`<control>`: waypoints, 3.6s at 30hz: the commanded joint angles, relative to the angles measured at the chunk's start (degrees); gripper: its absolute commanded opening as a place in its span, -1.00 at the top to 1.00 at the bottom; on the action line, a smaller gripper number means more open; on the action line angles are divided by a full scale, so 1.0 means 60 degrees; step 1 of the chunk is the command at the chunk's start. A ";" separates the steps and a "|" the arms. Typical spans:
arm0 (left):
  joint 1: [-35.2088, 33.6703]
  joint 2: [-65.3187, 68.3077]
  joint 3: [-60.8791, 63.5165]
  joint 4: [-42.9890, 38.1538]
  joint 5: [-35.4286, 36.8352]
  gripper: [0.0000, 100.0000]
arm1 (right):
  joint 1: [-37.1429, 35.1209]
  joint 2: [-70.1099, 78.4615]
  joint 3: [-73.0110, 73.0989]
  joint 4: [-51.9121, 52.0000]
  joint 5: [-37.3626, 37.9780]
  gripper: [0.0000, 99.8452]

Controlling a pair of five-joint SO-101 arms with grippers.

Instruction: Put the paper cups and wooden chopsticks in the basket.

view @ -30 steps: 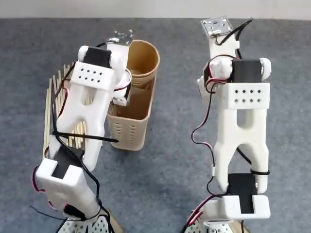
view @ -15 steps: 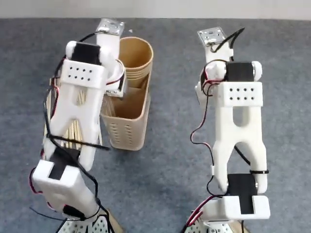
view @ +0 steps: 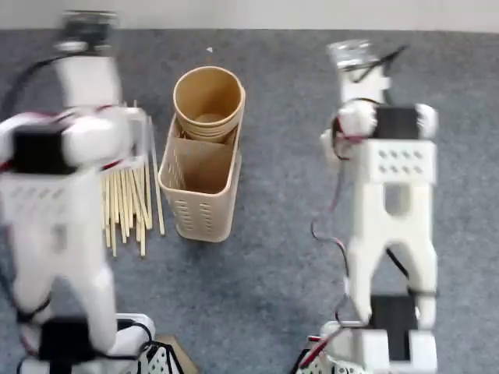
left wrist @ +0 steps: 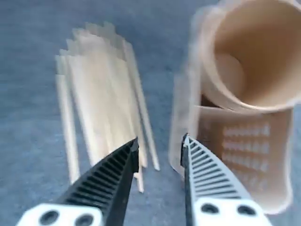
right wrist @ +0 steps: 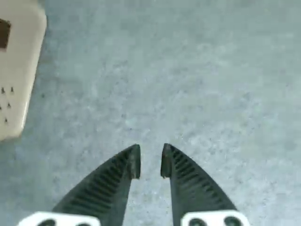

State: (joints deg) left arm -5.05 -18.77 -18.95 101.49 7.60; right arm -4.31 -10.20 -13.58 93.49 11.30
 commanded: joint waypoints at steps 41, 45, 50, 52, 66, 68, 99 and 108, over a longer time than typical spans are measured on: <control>-0.1634 0.2059 0.5223 -0.4864 -0.2549 0.64 | 0.4520 -1.5480 1.9656 -0.6425 0.2168 0.82; -0.1121 0.3861 0.3758 -0.4806 -0.2300 0.64 | 0.4549 -1.5465 1.9656 -0.6425 0.2168 0.82; -0.1267 0.5868 0.2513 -0.4791 -0.2476 0.64 | 0.4535 -1.5480 1.9656 -0.5619 0.2198 0.82; -0.1414 0.6498 0.1941 -0.4791 -0.2476 0.64 | 0.4535 -1.5553 1.9656 -0.5282 0.2198 0.82; -0.2396 1.0103 -0.2308 -0.3399 -0.3150 0.77 | 0.2718 -1.5538 1.9641 -0.4491 0.2212 0.82; -0.2410 1.0396 -0.2703 -0.3165 -0.3209 0.77 | 0.2718 -1.5538 1.9641 -0.4491 0.2212 0.82; -0.5150 1.2623 -0.4960 -0.1963 -0.5670 0.60 | 0.2733 -1.5538 1.9641 -0.4491 0.2212 0.82; -0.4916 1.3209 -0.4960 -0.2432 -0.5685 0.97 | 0.2733 -1.5538 1.9641 -0.4476 0.2212 0.82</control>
State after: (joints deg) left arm -35.12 60.00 -48.48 89.80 -26.07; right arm 12.57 -103.30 95.25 66.33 24.04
